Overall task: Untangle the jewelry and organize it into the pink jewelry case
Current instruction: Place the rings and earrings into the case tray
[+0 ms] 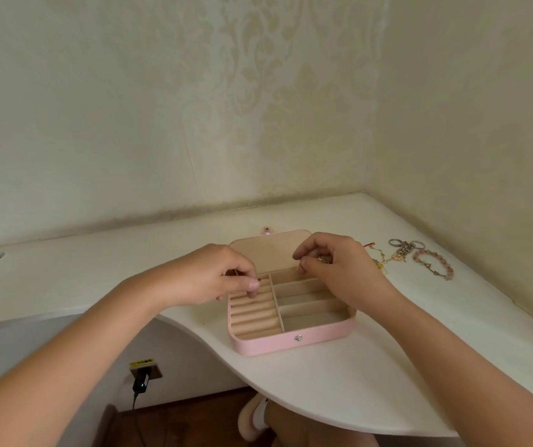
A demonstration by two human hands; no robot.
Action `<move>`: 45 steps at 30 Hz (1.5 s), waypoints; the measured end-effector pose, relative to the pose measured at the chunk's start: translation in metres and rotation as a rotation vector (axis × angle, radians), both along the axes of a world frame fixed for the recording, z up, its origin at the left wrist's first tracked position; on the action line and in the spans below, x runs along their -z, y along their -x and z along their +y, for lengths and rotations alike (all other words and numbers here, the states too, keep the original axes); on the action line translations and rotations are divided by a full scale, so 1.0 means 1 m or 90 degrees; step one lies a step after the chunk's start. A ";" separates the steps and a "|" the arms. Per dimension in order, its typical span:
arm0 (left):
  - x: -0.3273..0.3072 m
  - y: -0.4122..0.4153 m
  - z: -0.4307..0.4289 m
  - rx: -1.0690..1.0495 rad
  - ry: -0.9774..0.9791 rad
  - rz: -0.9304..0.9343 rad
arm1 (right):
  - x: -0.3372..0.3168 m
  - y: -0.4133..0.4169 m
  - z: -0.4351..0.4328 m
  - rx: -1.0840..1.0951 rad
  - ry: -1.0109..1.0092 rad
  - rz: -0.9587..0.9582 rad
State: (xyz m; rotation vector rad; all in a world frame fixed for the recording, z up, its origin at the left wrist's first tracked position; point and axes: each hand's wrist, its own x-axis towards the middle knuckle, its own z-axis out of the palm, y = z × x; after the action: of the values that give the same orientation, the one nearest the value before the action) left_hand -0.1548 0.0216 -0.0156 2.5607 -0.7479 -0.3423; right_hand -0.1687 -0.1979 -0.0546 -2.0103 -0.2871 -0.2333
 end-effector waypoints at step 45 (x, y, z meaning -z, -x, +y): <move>0.025 -0.023 -0.001 -0.034 0.015 -0.015 | -0.006 -0.063 -0.123 0.281 0.473 0.156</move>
State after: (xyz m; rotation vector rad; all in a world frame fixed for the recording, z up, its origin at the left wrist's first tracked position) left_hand -0.1317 0.0202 -0.0403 2.5611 -0.6869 -0.2855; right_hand -0.1059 -0.3212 -0.0483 -2.7969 0.2797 -0.1613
